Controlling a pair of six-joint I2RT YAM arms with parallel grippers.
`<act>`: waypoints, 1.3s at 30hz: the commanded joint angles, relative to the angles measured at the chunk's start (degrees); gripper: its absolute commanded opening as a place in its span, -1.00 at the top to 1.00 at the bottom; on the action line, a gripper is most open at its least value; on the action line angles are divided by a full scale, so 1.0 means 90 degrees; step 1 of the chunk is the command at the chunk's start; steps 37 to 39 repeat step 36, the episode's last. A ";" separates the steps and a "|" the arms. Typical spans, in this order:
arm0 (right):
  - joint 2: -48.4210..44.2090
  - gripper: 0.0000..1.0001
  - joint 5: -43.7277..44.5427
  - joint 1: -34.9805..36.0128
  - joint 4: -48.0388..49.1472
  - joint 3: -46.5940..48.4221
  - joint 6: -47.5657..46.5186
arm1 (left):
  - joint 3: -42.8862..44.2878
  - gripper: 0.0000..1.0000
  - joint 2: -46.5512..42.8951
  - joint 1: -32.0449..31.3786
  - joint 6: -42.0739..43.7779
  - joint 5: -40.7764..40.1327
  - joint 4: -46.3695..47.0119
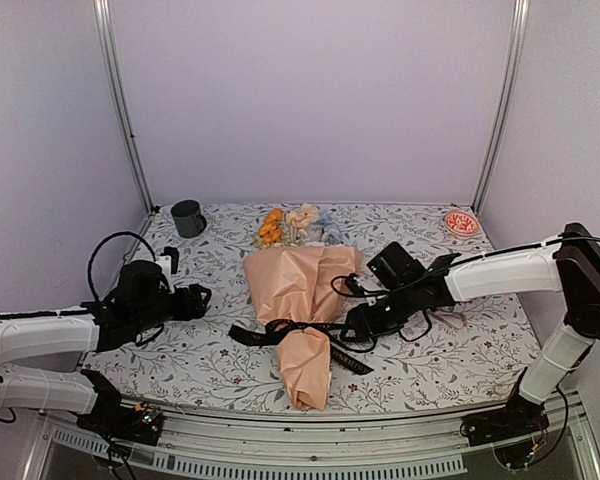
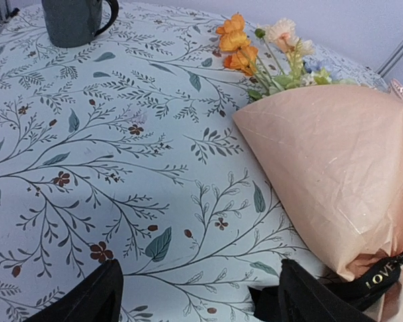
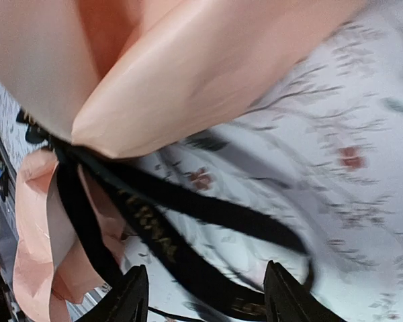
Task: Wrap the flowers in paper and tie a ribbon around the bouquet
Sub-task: Adjust the tied bouquet at the center of the board, then reset both arms
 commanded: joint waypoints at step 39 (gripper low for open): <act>-0.3223 -0.98 0.1856 -0.6014 0.4575 -0.2957 -0.0876 | -0.0296 -0.98 0.1444 0.2834 0.2253 -0.1533 0.3814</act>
